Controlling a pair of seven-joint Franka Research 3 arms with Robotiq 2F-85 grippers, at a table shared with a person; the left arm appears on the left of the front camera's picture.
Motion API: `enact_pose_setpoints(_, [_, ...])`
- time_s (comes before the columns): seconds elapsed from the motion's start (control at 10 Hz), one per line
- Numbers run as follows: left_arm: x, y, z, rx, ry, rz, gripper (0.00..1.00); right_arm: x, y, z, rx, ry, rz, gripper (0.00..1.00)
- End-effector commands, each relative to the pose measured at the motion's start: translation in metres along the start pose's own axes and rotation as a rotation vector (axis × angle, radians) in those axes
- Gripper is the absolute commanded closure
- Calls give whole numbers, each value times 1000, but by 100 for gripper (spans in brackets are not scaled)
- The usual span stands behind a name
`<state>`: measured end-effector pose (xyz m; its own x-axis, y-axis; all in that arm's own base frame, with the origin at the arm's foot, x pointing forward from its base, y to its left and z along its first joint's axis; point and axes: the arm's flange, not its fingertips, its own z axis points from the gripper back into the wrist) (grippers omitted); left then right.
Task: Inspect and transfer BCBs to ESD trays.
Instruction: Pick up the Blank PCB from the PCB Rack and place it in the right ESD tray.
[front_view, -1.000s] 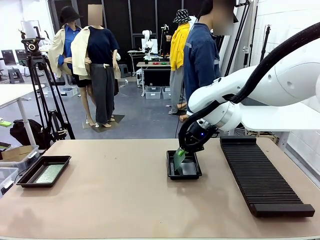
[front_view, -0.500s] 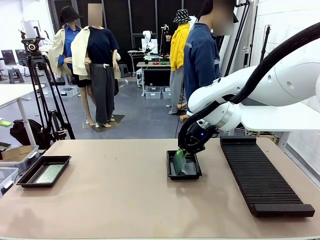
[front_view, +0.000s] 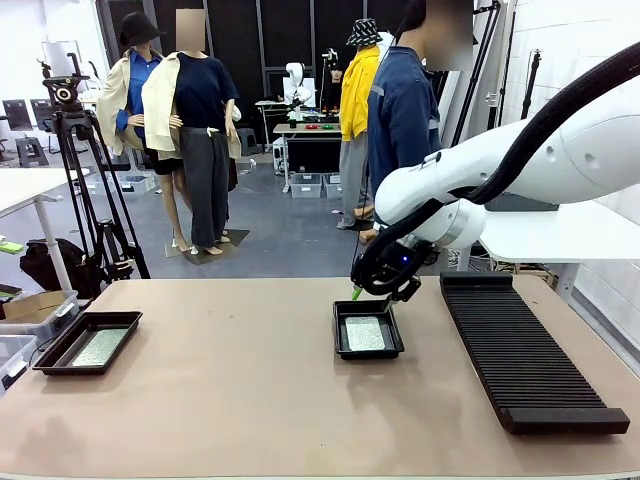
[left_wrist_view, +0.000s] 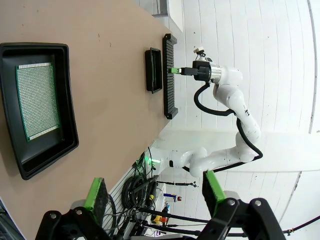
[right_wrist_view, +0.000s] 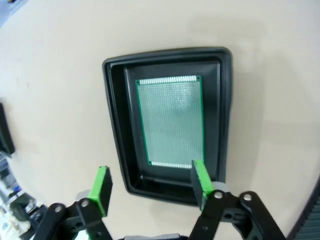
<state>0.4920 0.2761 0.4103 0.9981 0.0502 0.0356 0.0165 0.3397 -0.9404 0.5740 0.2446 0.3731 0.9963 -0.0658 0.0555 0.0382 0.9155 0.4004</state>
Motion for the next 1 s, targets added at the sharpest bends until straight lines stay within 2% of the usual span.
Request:
enact_pose_setpoints(0.0, [-1,-1,0,9,-6,-1,0,-5,16,15,-95,16,-23,0])
enact_pose_setpoints(0.5, [-1,-1,0,9,-6,-1,0,-8,16,21,-156,47,-54,0])
enact_pose_setpoints(0.6, [-1,-1,0,9,-6,-1,0,-12,12,23,-117,26,-23,0])
enact_pose_setpoints(0.9, [-1,-1,0,9,-6,-1,0,-12,12,23,-117,26,-23,0])
